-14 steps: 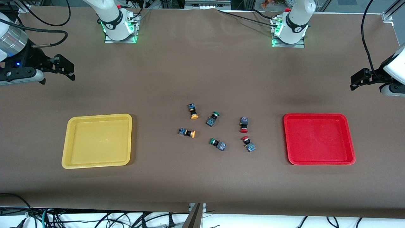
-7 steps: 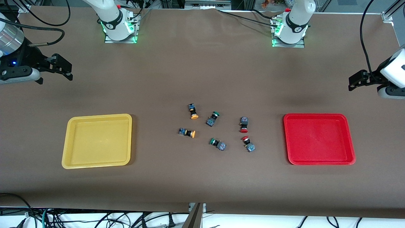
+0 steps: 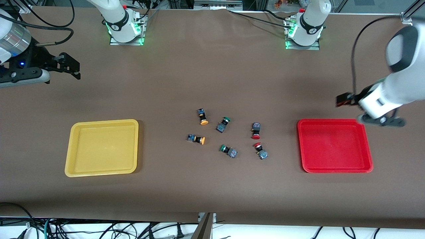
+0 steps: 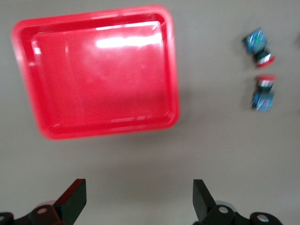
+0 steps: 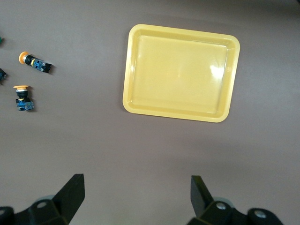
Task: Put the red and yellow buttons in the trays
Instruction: 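Reach red button with the left gripper while the right gripper reaches yellow button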
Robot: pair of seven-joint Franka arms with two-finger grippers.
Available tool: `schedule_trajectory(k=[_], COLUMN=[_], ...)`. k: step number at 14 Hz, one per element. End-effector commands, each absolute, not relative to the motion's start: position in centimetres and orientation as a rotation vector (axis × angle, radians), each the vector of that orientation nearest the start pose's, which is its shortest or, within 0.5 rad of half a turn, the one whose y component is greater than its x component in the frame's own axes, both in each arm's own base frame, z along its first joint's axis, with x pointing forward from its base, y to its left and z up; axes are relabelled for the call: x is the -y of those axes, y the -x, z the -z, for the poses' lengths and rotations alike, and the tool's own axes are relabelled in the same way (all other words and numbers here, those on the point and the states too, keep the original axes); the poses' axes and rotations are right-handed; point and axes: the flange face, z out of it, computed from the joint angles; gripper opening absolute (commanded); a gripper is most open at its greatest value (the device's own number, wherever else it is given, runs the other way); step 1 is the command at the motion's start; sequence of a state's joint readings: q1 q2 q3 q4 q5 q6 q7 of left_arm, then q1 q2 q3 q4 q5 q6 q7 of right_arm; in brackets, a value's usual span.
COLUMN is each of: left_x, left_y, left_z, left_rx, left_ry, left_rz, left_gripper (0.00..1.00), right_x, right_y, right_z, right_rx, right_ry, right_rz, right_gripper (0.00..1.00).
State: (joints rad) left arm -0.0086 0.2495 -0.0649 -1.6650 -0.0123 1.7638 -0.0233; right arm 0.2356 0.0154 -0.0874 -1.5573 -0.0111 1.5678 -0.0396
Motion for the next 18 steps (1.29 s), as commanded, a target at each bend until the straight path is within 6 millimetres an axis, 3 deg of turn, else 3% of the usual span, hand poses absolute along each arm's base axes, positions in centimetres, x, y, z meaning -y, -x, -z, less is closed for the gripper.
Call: schedule_trajectory(k=[1, 3, 4, 6, 8, 9, 10, 12, 15, 18], left_x=[9.7, 13.0, 13.7, 14.6, 18.8, 20.8, 22.6, 25.1, 27.9, 29.0], left_y=[-64.2, -65.6, -66.7, -70.1, -71.8, -71.9, -71.7, -71.4, -71.0, -70.4], left_z=[-40.7, -37.9, -35.6, -33.6, -31.5, -29.9, -28.1, -25.2, -22.3, -20.6], left_rx=[0.079, 0.172, 0.224, 0.340, 0.500, 0.546, 0.569, 0.619, 0.697, 0.710], left_ry=[3.184, 3.191, 3.198, 3.221, 3.204, 3.155, 3.092, 3.030, 3.047, 3.049], left_rz=[-0.162, -0.049, 0.005, 0.100, 0.114, 0.125, 0.143, 0.160, 0.222, 0.227], left_gripper=[1.00, 1.00, 1.00, 1.00, 1.00, 1.00, 1.00, 1.00, 1.00, 1.00], right_x=[-9.3, -10.4, -10.8, -11.9, -15.4, -17.4, -18.9, -22.1, -29.6, -34.7], right_y=[-54.9, -54.7, -54.6, -54.7, -55.4, -56.0, -57.1, -59.4, -60.5, -61.4], right_z=[-62.8, -62.6, -62.6, -61.9, -58.8, -56.7, -54.2, -48.0, -39.3, -32.4], right_rx=[0.345, 0.369, 0.379, 0.410, 0.466, 0.482, 0.380, 0.349, 0.506, 0.746], right_ry=[3.140, 3.138, 3.137, 3.134, 3.128, 3.118, 3.090, 3.053, 3.045, 2.995], right_rz=[-0.022, -0.037, -0.037, -0.056, -0.129, -0.167, -0.186, -0.220, -0.162, -0.051], right_gripper=[1.00, 1.00, 1.00, 1.00, 1.00, 1.00, 1.00, 1.00, 1.00, 1.00])
